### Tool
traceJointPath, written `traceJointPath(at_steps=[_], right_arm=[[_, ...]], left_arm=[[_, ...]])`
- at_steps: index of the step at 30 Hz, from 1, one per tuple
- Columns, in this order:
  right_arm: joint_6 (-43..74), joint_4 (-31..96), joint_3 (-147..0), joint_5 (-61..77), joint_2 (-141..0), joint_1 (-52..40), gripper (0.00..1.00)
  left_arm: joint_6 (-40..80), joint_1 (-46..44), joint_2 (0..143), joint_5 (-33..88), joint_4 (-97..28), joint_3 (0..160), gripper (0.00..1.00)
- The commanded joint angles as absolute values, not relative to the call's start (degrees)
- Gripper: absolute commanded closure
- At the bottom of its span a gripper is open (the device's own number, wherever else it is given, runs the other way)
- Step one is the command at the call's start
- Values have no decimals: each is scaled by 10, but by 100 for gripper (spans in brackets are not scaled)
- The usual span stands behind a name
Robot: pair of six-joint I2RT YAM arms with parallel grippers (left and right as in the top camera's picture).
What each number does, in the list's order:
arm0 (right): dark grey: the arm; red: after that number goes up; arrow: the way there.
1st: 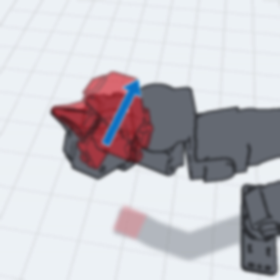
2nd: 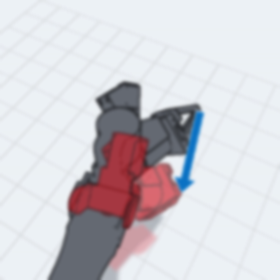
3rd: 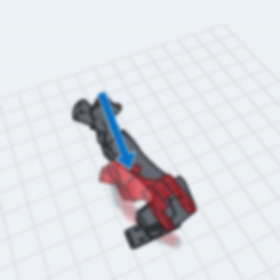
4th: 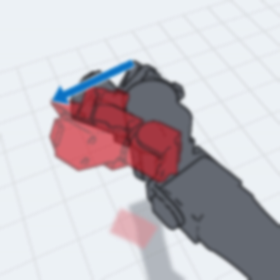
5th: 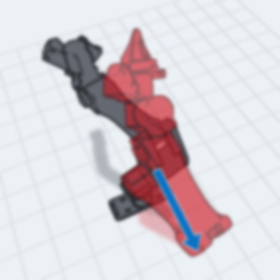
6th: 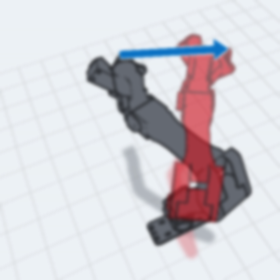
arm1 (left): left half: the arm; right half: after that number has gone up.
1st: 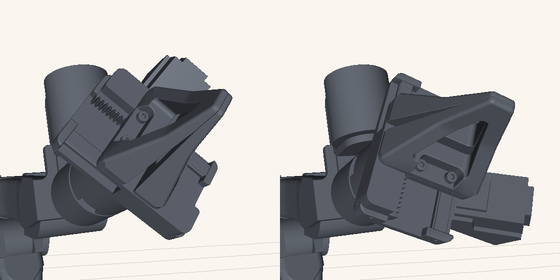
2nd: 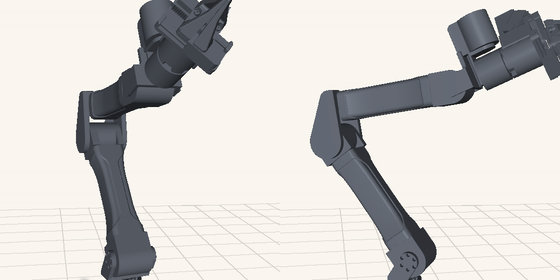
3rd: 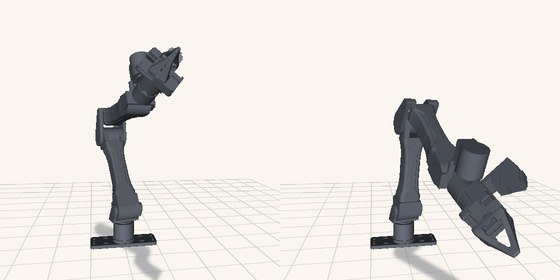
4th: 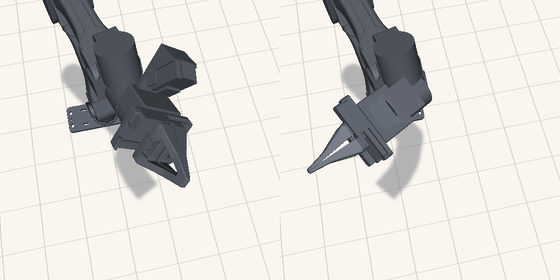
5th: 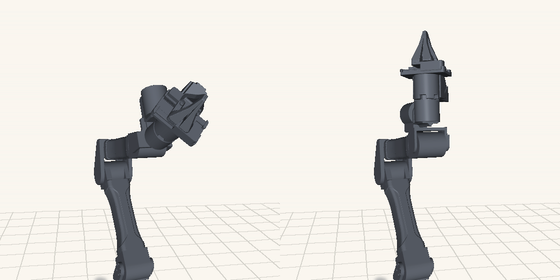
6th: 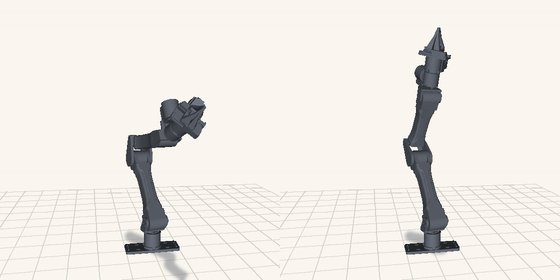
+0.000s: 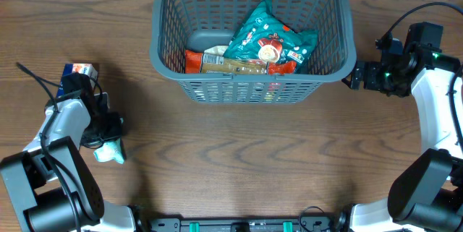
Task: Pack container
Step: 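Lower the left gripper onto the teal wipes pouch and grasp it, then lift the wipes pouch with the left gripper and release it into the basket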
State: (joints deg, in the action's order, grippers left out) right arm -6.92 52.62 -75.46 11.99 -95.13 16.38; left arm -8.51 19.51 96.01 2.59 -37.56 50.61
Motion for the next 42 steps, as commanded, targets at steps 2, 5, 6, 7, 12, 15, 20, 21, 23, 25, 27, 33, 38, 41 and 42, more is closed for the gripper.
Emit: traceJointPath(at_steps=[2, 5, 6, 7, 12, 15, 20, 21, 23, 25, 27, 33, 38, 41, 42], right_arm=[[-72, 525, -756, 124, -947, 168, 1], [-72, 525, -756, 124, -947, 168, 1], [-71, 525, -756, 124, -947, 168, 1], [-71, 524, -756, 124, -947, 168, 1], [-72, 524, -756, 124, -947, 168, 1], [-72, 524, -756, 124, -947, 168, 1], [-72, 524, -756, 124, -947, 168, 1], [-72, 524, -756, 124, -947, 168, 1], [-72, 523, -756, 124, -947, 168, 1], [-72, 521, -756, 124, -947, 168, 1], [-72, 519, -756, 124, -947, 168, 1], [-72, 521, -756, 124, -947, 168, 1], [-72, 525, -756, 125, -947, 168, 1], [-72, 528, -756, 125, -947, 168, 1], [-72, 528, -756, 125, -947, 168, 1]], left_arm=[[-80, 194, 940, 80, -405, 527, 94], [-76, 189, 902, 86, -451, 567, 94], [-76, 186, 889, 86, -468, 583, 94], [-76, 182, 875, 86, -490, 606, 94], [-45, 159, 834, 88, -606, 771, 94], [-44, 135, 836, 108, -661, 895, 94], [-44, 56, 856, 112, -681, 1090, 94], [-47, 35, 862, 112, -680, 1124, 94], [-73, -10, 877, 112, -678, 1177, 94], [-131, -64, 893, 112, -672, 1212, 94], [-189, -115, 909, 111, -664, 1226, 94], [-380, -218, 978, 111, -657, 1228, 94], [-427, -232, 1044, 111, -637, 1228, 94], [-444, -230, 1090, 111, -636, 1228, 94], [-444, -229, 1107, 111, -635, 1228, 94]])
